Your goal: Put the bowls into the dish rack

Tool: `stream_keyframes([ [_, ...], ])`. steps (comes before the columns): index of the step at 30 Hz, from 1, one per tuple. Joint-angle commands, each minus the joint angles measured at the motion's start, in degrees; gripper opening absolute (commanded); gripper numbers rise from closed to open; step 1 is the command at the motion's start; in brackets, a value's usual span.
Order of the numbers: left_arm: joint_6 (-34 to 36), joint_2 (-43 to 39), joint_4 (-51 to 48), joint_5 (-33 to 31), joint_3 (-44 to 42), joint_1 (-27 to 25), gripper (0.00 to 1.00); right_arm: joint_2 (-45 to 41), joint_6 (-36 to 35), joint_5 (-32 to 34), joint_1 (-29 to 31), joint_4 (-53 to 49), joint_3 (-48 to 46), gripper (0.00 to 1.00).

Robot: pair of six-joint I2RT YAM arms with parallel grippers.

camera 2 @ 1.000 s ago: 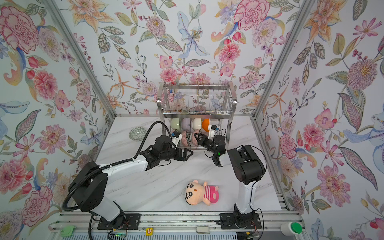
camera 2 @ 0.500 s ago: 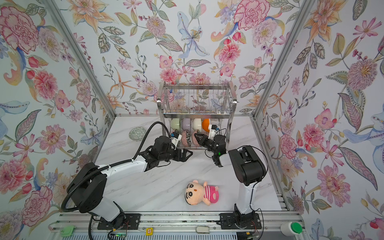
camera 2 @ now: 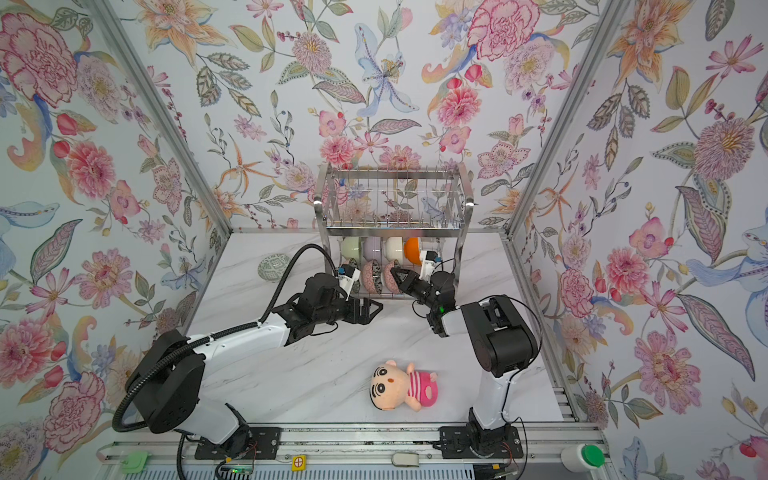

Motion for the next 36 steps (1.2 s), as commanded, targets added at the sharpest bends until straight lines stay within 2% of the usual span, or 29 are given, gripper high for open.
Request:
stream_keyframes([
  [1,-0.1,-1.7,-0.5,-1.0,-1.2,-0.2,0.99,-3.1,-1.4,-0.9,-0.4,1.5,-1.6,0.22],
  [12,-0.9,-2.1,0.4,-1.0,-2.4,-0.3,0.99,-7.6,-2.4,-1.0,-2.3,0.4,-5.8,0.27],
  [26,-0.1,-2.8,-0.8,-2.0,-1.6,-0.2,0.99,-15.5,-7.3,-0.1,-3.7,-7.0,-9.1,0.34],
  [36,3.1,-8.2,-5.3,-6.8,-3.0,0.0,0.99,-23.2,-11.4,0.8,-3.4,-15.0,-10.4,0.39],
])
